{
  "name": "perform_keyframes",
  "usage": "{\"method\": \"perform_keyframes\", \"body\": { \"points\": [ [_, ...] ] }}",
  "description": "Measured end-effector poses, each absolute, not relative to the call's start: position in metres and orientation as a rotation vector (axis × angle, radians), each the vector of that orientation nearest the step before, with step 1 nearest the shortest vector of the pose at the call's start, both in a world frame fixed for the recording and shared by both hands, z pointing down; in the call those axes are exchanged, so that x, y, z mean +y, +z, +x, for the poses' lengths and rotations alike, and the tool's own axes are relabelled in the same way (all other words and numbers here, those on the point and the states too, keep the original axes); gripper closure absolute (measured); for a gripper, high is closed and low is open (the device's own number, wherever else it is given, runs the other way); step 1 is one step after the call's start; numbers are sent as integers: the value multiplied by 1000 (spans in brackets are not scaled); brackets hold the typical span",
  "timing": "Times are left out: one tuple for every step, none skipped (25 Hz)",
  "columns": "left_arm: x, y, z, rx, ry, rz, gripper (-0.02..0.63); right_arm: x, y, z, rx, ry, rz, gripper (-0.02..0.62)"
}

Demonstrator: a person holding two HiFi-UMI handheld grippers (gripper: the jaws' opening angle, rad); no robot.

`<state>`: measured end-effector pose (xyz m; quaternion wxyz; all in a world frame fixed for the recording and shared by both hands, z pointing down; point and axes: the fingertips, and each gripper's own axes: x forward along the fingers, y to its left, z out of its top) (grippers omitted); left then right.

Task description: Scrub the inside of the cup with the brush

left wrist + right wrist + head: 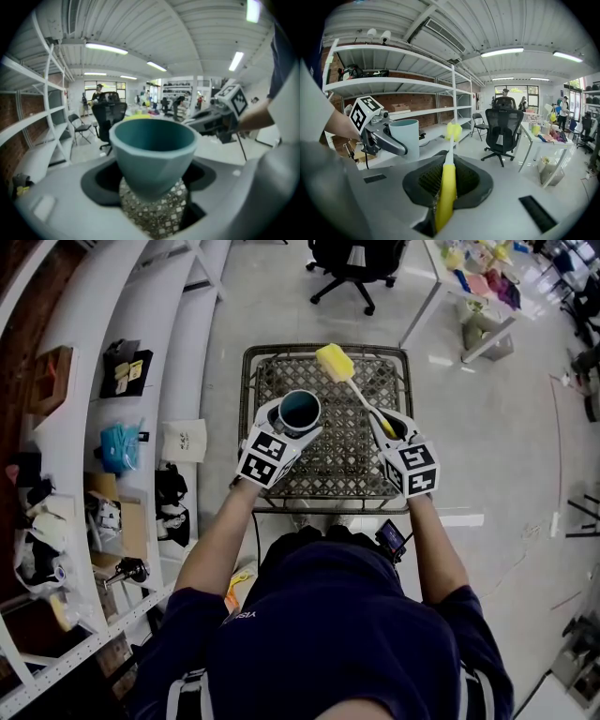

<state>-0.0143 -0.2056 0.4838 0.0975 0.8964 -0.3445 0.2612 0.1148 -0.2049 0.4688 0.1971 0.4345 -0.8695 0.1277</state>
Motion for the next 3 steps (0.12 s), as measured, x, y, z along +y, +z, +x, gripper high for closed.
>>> {"method": "perform_keyframes", "body": {
  "points": [
    [-206, 484, -13, -1018, 774, 2654, 239, -206, 469, 116, -2435, 358, 1217, 563],
    [-207, 485, -12, -1016, 775, 2655, 239, -207, 469, 116, -2436, 358, 1217, 563],
    [-208, 485, -10, -1014, 776, 2656, 239, -208, 469, 117, -2436, 357, 1217, 563]
  ]
}}
